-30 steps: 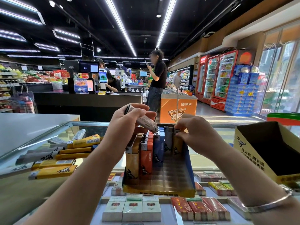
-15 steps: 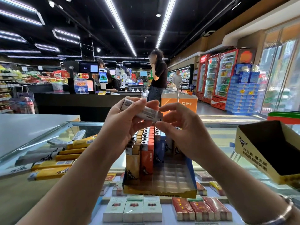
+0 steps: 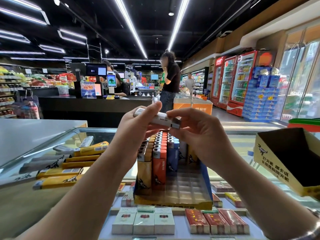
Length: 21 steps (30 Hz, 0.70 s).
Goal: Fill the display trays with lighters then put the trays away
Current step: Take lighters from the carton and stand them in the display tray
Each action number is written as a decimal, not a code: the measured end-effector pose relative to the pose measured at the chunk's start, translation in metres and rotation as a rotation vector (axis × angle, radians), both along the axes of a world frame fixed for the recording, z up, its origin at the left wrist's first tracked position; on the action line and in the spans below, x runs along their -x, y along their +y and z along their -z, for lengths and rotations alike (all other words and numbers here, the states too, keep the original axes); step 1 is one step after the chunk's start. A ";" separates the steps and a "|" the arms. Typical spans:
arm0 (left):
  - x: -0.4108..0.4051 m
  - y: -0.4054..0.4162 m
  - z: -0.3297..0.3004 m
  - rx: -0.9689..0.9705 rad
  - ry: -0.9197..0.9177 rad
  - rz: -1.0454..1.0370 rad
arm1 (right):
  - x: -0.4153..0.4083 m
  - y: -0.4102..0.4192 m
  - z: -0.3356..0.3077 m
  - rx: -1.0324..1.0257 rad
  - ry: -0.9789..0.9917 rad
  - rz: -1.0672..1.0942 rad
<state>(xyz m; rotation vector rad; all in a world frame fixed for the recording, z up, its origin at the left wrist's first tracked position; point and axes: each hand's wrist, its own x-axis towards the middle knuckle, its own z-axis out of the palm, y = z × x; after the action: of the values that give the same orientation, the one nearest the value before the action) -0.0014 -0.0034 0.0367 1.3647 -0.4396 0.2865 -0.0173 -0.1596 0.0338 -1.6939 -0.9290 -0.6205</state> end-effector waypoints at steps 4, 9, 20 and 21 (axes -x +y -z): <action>0.001 -0.003 0.002 -0.094 -0.013 -0.102 | 0.003 0.001 -0.004 -0.102 -0.023 0.073; 0.001 -0.004 0.002 -0.346 -0.001 -0.116 | -0.003 -0.019 -0.011 -0.322 0.048 0.247; 0.002 -0.004 0.003 -0.755 0.122 0.113 | -0.023 -0.028 0.005 0.227 -0.089 0.542; 0.001 -0.004 0.003 -0.752 0.118 0.107 | -0.024 -0.027 0.007 0.279 -0.118 0.553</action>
<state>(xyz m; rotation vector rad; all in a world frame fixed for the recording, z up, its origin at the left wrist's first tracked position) -0.0026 -0.0077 0.0336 2.0685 -0.5459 -0.0666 0.0063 -0.1864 0.0268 -2.2091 -0.6424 -0.9984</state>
